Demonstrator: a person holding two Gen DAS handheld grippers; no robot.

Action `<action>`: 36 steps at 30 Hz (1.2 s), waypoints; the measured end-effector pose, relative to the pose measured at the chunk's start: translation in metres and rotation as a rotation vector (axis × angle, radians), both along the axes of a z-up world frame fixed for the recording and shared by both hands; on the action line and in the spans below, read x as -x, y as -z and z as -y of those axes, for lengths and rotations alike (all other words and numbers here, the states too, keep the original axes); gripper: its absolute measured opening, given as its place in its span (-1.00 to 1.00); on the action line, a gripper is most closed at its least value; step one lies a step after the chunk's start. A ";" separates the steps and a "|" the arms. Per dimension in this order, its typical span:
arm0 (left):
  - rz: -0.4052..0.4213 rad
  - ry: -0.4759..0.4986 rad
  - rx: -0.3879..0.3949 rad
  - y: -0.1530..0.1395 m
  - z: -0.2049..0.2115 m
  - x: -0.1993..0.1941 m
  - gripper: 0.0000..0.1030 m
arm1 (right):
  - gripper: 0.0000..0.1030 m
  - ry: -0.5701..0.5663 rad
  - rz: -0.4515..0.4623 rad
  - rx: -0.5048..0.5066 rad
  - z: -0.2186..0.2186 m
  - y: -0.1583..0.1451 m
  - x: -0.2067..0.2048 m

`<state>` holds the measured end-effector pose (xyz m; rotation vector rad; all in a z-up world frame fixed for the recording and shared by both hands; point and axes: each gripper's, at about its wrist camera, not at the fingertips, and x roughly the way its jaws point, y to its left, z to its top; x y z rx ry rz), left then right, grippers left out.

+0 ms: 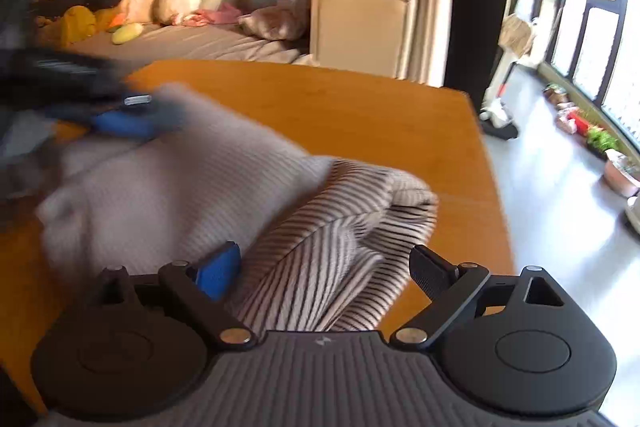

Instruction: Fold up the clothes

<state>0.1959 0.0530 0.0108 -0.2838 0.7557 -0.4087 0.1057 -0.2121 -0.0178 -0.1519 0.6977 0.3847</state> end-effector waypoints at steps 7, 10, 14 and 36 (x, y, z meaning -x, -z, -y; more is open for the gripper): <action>0.059 -0.018 -0.151 -0.012 0.014 0.040 0.85 | 1.00 -0.055 0.104 0.011 -0.006 -0.034 0.008; 0.034 -0.014 -0.146 -0.016 0.006 0.062 0.86 | 1.00 0.028 0.169 -0.001 0.004 -0.047 -0.010; -0.017 0.011 -0.068 -0.014 0.001 0.080 0.73 | 1.00 0.059 0.150 0.044 -0.002 -0.029 -0.046; 0.118 0.059 -0.284 0.001 0.041 0.043 0.76 | 1.00 0.151 0.000 -0.191 0.017 0.025 0.026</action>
